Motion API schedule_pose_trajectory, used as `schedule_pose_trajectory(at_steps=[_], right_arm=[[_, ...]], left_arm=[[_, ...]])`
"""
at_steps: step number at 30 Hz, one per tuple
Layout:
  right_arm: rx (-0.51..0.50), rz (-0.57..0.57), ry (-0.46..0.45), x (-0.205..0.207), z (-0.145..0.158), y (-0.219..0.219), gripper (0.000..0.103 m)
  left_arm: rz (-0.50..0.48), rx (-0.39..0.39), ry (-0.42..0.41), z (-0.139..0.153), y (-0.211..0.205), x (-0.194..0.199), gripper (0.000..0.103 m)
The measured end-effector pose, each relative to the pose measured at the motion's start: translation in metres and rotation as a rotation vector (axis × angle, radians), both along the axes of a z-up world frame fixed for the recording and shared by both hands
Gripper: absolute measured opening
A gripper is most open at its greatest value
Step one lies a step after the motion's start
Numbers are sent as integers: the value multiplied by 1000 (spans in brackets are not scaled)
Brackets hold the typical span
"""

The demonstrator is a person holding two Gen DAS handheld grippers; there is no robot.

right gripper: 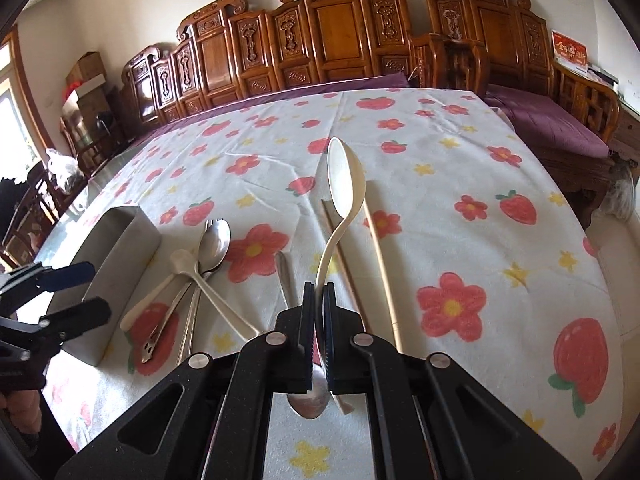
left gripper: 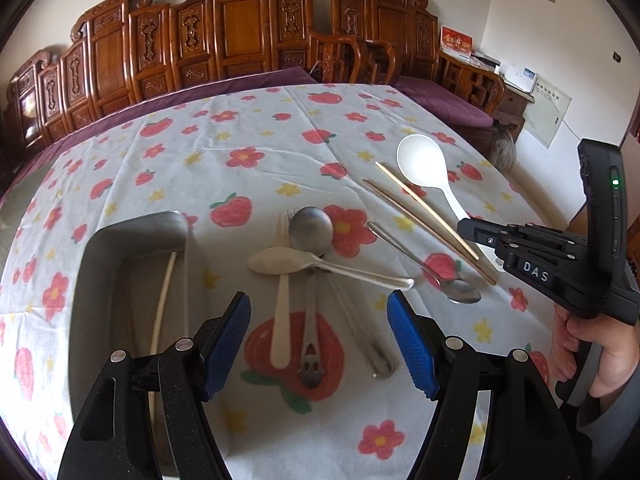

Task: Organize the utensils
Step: 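Grasp the white plastic spoon by its handle with the right gripper, then grasp a steel spoon with the left gripper while the right gripper holds the white spoon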

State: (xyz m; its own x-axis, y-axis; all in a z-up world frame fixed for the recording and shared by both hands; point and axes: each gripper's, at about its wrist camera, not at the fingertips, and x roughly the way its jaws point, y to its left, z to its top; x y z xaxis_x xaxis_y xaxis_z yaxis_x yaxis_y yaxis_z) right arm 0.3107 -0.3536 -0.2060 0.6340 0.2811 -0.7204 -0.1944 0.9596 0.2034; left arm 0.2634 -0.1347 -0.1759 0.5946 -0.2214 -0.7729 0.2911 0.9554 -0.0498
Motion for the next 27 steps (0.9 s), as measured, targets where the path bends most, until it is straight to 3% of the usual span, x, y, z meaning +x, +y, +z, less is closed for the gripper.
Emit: schedule_pose_trajectory(at_steps=[4,6,10,27], right_arm=[[27,-17,4,2,0,-6,5],[37,-18,6,2,0,-6,5],[38,-6,5,2,0,-3,5],[108,-36,-14,2,8,-13,5]], left_arm=[[8,-8,46,-11,-13,17,60],[10,-18,77,-19,-19,26,51],[38,-30,132,-36,-25,42,43],[129,36,173,-56,-42,75,42]])
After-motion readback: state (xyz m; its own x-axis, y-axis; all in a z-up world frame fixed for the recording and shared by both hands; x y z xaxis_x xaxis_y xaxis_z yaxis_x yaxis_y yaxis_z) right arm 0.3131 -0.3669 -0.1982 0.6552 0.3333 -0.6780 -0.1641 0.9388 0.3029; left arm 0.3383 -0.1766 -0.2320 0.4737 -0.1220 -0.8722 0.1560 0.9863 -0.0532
